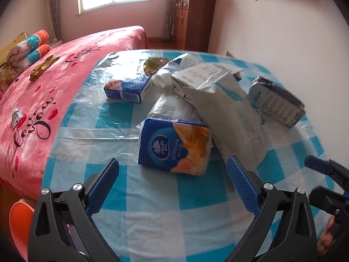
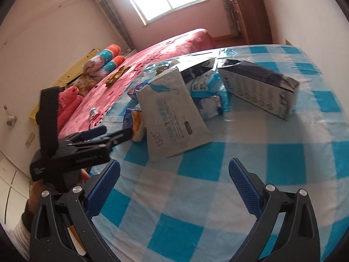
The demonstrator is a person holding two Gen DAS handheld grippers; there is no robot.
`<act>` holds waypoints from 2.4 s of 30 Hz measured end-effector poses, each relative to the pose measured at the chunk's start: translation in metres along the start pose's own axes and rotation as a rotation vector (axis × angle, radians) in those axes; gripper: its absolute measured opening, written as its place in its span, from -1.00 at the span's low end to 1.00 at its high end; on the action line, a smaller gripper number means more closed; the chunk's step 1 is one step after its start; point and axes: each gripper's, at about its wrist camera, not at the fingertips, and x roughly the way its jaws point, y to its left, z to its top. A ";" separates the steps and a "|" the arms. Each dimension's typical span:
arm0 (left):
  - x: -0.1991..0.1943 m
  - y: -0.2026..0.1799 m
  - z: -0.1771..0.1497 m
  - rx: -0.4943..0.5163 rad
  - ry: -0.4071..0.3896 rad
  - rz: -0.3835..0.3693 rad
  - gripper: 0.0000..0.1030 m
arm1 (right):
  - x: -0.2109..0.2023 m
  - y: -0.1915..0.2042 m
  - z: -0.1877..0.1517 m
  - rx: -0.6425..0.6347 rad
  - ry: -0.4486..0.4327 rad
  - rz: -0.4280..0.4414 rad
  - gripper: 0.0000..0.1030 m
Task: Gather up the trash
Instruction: 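Grasp the Vinda tissue pack with left tool while right tool grasps grey wipes packet, then carry both packs to the orange bucket and release them inside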
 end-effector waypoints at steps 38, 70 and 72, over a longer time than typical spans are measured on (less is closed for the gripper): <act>0.012 0.026 0.004 -0.225 0.021 -0.056 0.12 | 0.085 0.013 0.057 -0.060 0.032 -0.033 0.78; -0.067 0.059 -0.033 -0.290 -0.101 -0.043 0.11 | 0.103 0.051 0.034 -0.274 0.019 -0.225 0.35; -0.069 0.061 -0.035 -0.295 -0.104 -0.048 0.11 | 0.100 0.052 0.032 -0.275 0.013 -0.228 0.32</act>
